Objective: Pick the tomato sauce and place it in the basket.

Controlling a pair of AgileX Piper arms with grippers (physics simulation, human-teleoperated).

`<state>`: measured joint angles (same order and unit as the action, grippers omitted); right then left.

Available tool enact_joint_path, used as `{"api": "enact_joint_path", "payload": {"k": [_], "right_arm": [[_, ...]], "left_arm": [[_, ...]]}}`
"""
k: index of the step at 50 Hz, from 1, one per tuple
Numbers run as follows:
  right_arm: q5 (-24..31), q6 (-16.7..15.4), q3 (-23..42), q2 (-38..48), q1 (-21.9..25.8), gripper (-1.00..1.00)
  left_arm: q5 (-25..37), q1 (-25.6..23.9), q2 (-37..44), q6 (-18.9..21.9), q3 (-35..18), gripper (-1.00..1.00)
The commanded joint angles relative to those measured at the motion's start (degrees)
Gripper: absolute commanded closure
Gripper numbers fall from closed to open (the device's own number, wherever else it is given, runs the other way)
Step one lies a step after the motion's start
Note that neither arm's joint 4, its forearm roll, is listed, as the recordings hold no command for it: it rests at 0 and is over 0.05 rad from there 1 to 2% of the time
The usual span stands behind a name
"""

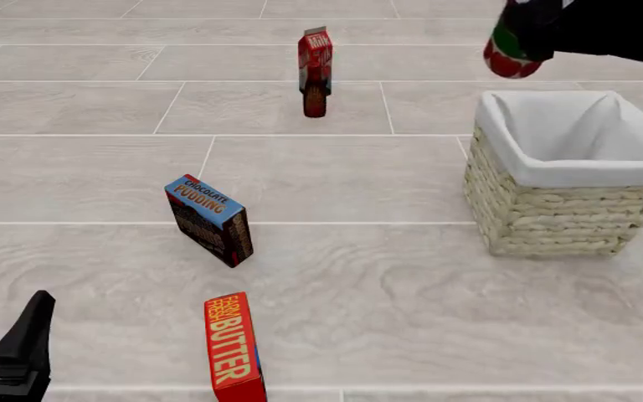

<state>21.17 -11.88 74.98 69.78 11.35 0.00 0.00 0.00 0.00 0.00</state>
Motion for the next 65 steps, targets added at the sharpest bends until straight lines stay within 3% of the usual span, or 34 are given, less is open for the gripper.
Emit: {"api": "enact_joint_path", "payload": {"k": [1,23,65], "right_arm": [[-0.32,0.95,-2.75,-3.39,-3.46,1.0],[-2.33,0.24,-5.35,-3.97,-9.31,1.0],[-8.15,0.87,-6.84,2.69,-16.97,1.0]], "left_arm": [[0.0,0.0,0.0,0.0,0.0,-1.0],[0.0,0.0,0.0,0.0,0.0,-1.0],[0.0,0.0,0.0,0.0,0.0,-1.0]]}}
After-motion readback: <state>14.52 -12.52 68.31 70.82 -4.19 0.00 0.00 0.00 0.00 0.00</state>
